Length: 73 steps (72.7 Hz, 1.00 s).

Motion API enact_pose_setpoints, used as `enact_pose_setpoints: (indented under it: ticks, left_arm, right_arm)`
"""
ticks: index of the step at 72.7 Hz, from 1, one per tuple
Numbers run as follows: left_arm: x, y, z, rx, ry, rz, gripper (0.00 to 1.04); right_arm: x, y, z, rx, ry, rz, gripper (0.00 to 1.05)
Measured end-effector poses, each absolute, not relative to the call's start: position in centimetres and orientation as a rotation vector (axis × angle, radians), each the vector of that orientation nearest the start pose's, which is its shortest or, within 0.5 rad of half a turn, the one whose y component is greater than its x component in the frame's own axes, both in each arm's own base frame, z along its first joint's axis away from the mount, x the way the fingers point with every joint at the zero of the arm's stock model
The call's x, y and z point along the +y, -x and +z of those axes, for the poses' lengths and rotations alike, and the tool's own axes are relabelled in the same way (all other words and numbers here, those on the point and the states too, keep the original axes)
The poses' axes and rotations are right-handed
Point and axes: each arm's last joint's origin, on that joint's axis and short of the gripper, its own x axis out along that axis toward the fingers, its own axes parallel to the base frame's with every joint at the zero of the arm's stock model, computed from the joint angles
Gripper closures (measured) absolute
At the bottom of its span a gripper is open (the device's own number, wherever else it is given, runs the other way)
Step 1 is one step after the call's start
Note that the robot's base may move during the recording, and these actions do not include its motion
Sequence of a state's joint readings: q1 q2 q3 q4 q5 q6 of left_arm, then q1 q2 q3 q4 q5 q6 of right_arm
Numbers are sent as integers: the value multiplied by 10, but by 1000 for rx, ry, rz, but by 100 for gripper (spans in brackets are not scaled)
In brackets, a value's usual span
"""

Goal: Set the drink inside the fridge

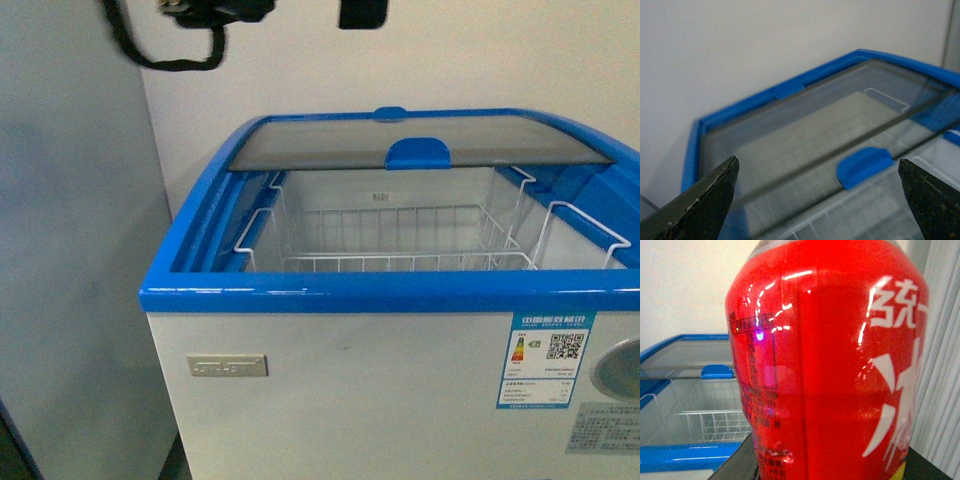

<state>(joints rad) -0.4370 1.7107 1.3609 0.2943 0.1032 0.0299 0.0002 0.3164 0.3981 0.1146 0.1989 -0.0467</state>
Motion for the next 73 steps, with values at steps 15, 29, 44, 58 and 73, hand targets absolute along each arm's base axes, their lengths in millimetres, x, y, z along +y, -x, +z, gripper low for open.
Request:
enact_pose_setpoints:
  ticks: [15, 29, 44, 58, 73]
  left_arm:
    - [-112, -265, 304, 133, 131, -537, 9]
    - [-25, -165, 241, 15, 27, -15, 51]
    - [-2, -137, 204, 2, 12, -5, 97]
    - [-1, -129, 194, -2, 9, -5, 102]
    - [-1, -122, 184, -1, 8, -5, 102]
  right_arm:
    - [-6, -103, 284, -191, 27, -203, 67]
    - [-7, -104, 286, -93, 60, -154, 67]
    - [-35, -132, 314, 306, 261, 158, 67]
    - [-55, -187, 337, 300, 651, 317, 67]
    - [-57, -265, 338, 248, 1279, 549, 68]
